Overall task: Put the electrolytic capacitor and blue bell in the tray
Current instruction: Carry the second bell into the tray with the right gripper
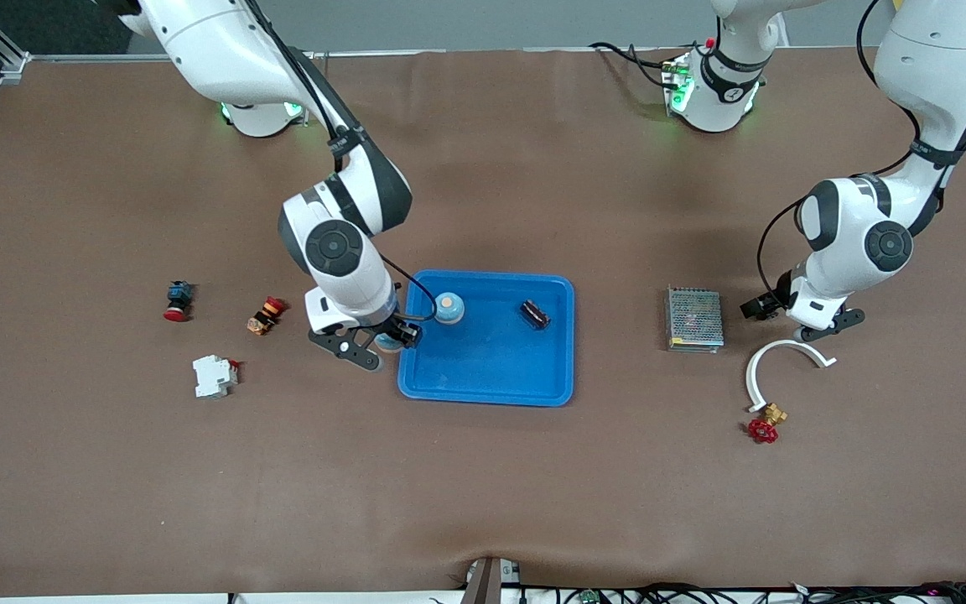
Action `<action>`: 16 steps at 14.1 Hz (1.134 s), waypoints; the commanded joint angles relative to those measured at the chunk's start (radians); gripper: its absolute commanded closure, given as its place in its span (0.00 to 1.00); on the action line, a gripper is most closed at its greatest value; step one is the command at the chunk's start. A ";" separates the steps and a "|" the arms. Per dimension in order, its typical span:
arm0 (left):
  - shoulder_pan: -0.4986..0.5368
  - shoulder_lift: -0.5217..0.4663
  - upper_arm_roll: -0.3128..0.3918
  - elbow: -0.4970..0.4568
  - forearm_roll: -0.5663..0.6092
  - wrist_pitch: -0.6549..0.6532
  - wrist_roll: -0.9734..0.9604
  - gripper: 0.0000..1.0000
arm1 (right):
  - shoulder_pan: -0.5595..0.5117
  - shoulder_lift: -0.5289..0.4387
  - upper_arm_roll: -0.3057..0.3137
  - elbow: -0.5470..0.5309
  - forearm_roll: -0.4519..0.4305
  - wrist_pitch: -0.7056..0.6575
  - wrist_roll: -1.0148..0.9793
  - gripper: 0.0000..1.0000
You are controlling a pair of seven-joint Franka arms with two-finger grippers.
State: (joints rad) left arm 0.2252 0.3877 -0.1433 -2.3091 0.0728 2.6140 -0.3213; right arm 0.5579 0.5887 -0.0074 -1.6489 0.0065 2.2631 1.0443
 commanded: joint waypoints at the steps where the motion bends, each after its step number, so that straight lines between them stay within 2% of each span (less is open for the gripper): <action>1: 0.010 -0.006 -0.007 -0.016 -0.015 0.026 -0.007 0.00 | 0.036 0.081 -0.009 0.096 0.003 -0.011 0.109 1.00; 3: 0.009 -0.006 -0.009 -0.016 -0.015 0.026 -0.007 0.00 | 0.043 0.118 -0.009 0.135 0.000 -0.010 0.140 1.00; 7: 0.008 -0.007 -0.009 -0.016 -0.013 0.026 -0.007 0.48 | 0.065 0.192 -0.009 0.221 0.000 -0.013 0.193 1.00; 10: 0.006 -0.013 -0.009 -0.015 -0.013 0.024 -0.007 0.79 | 0.082 0.243 -0.011 0.258 -0.005 -0.008 0.218 1.00; 13: 0.006 -0.023 -0.010 -0.007 -0.013 0.017 -0.007 0.95 | 0.085 0.256 -0.011 0.264 -0.003 -0.008 0.220 1.00; 16: 0.006 -0.055 -0.012 0.002 -0.013 -0.012 -0.007 0.98 | 0.086 0.267 -0.011 0.265 -0.003 -0.007 0.221 1.00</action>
State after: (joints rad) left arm 0.2257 0.3777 -0.1473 -2.3027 0.0728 2.6270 -0.3213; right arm 0.6328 0.8346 -0.0090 -1.4188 0.0065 2.2659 1.2453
